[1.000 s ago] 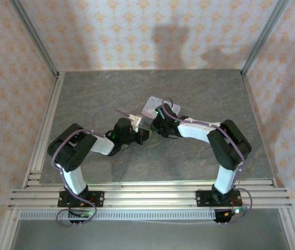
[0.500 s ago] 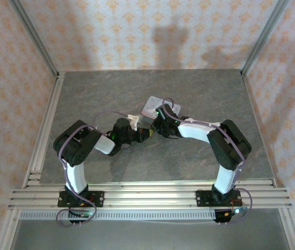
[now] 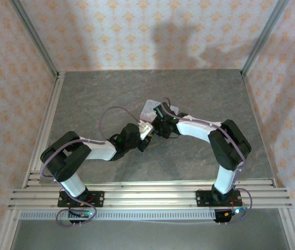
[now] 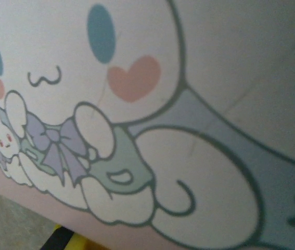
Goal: Unlock the padlock with the key
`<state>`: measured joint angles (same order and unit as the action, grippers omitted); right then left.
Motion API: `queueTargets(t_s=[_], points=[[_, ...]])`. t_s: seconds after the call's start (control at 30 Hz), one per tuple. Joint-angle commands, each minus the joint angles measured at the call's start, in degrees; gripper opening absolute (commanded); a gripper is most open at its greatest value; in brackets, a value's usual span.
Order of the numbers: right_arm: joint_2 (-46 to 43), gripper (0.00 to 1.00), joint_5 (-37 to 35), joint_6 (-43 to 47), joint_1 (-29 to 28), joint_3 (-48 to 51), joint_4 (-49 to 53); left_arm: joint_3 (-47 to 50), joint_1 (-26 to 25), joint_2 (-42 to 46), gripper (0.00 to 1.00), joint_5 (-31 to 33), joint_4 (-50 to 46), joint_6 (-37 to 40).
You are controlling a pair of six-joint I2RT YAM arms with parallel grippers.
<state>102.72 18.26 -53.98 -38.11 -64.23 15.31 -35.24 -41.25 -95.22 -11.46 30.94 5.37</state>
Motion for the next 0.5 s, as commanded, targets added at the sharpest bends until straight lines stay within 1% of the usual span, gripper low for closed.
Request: queueTargets(t_s=[0.0,0.03,0.17,0.3,0.37,0.47], points=[[0.3,0.00,2.5,1.8,-0.7,-4.1,3.3,-0.8,-3.2,-0.4,0.00,10.8,-4.2,11.0],[0.5,0.00,2.7,2.1,-0.5,-4.5,3.7,-0.8,-4.0,-0.7,0.00,12.4,-4.5,12.1],[1.0,0.00,3.8,3.2,0.0,-5.6,5.5,-0.2,-8.8,-2.5,0.00,22.3,-3.9,17.6],[1.5,0.00,4.3,5.0,0.3,-7.2,7.8,-0.8,-11.7,-4.5,0.00,27.8,-3.9,20.5],[1.4,0.00,4.1,5.6,0.4,-7.6,8.6,-1.3,-11.4,-4.3,0.00,26.5,-5.0,18.4],[0.8,0.00,3.7,5.9,0.4,-7.2,8.4,-0.5,-9.5,-2.6,0.00,20.8,-4.9,11.7]])
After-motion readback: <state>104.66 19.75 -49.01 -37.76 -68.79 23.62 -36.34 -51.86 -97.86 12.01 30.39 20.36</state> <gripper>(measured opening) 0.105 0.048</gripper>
